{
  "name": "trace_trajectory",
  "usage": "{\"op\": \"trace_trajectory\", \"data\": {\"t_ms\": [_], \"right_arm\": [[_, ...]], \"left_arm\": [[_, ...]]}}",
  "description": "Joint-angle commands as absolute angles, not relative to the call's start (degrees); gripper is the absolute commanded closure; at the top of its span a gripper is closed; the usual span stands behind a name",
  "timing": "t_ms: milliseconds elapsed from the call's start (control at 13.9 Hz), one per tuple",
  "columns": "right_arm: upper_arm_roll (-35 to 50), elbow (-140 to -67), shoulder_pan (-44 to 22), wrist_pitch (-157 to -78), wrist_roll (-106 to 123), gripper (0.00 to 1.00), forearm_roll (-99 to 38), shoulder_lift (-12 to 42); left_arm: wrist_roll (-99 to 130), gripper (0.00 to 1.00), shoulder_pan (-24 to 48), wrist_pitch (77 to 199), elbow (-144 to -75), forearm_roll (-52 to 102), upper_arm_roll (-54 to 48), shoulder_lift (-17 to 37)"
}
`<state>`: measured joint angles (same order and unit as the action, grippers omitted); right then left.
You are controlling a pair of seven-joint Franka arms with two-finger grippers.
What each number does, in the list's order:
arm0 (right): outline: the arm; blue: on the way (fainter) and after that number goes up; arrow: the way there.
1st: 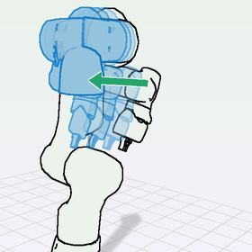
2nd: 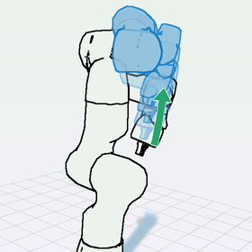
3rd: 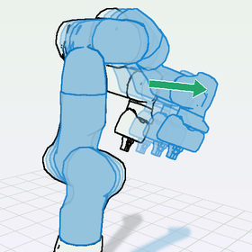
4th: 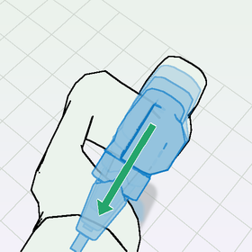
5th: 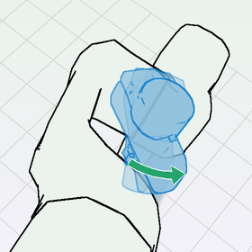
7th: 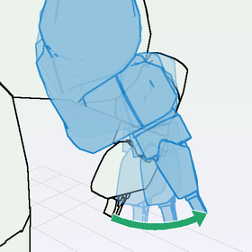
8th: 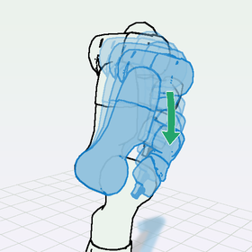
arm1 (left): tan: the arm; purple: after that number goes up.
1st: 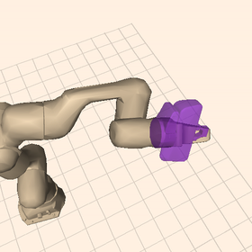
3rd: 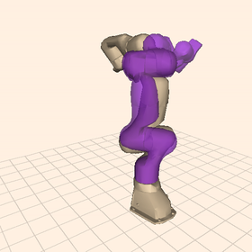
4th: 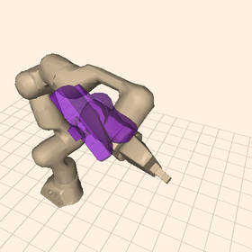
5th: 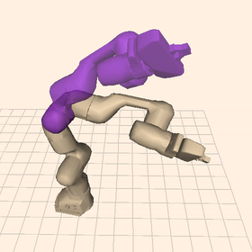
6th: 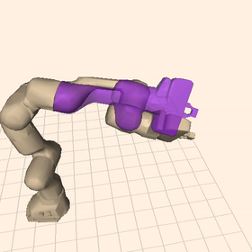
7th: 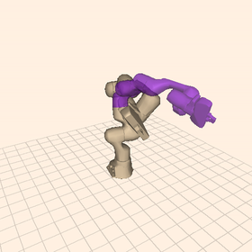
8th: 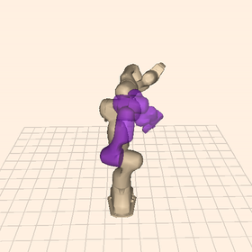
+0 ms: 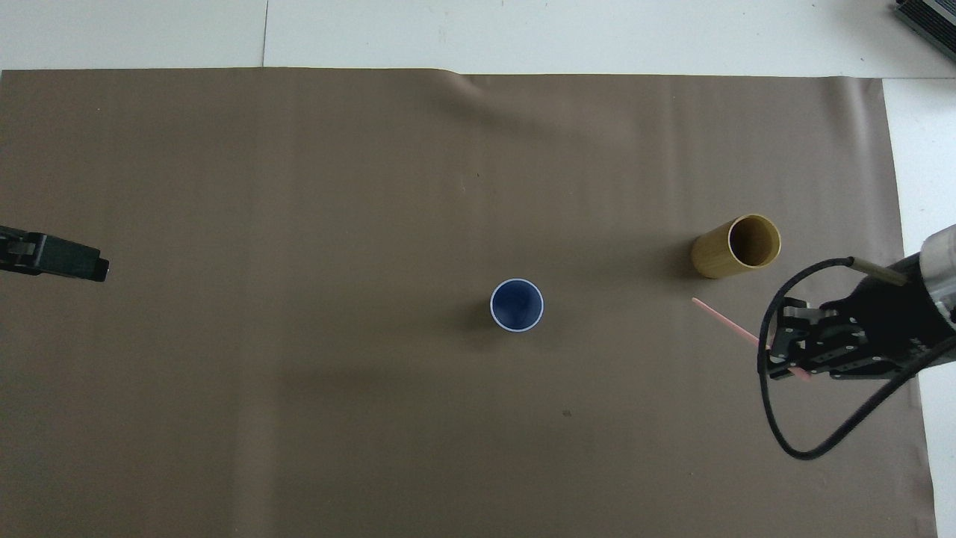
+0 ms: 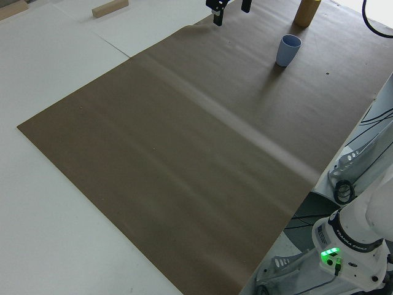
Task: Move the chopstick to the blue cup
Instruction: 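Carry the pink straw with the right gripper over the blue cup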
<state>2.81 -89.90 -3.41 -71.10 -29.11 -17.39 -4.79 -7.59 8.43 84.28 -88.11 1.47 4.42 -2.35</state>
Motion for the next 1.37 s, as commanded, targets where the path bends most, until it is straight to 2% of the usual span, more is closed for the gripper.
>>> {"op": "trace_trajectory", "data": {"t_ms": [0, 432, 647, 863, 1295], "right_arm": [[3.43, -90.44, -4.31, -75.48, -35.48, 1.00, -22.47, -5.54], [4.04, -92.98, -13.78, -84.27, -47.71, 1.00, -23.55, -5.19], [4.13, -93.25, -14.15, -85.17, -50.26, 1.00, -27.41, -4.66], [4.13, -93.43, -14.41, -85.87, -51.50, 1.00, -31.27, -0.10], [4.13, -93.60, -16.70, -89.48, -52.56, 1.00, -31.99, 4.48]], "left_arm": [[-8.00, 0.00, 7.56, 83.50, -87.89, 0.53, 3.78, -2.81], [-8.00, 0.00, 7.56, 83.50, -87.89, 0.53, 3.78, -2.81], [-8.00, 0.00, 7.56, 83.50, -87.89, 0.53, 3.78, -2.81], [-8.00, 0.00, 7.56, 83.50, -87.89, 0.53, 3.78, -2.81], [-8.00, 0.00, 7.56, 83.50, -87.89, 0.53, 3.78, -2.81]]}}
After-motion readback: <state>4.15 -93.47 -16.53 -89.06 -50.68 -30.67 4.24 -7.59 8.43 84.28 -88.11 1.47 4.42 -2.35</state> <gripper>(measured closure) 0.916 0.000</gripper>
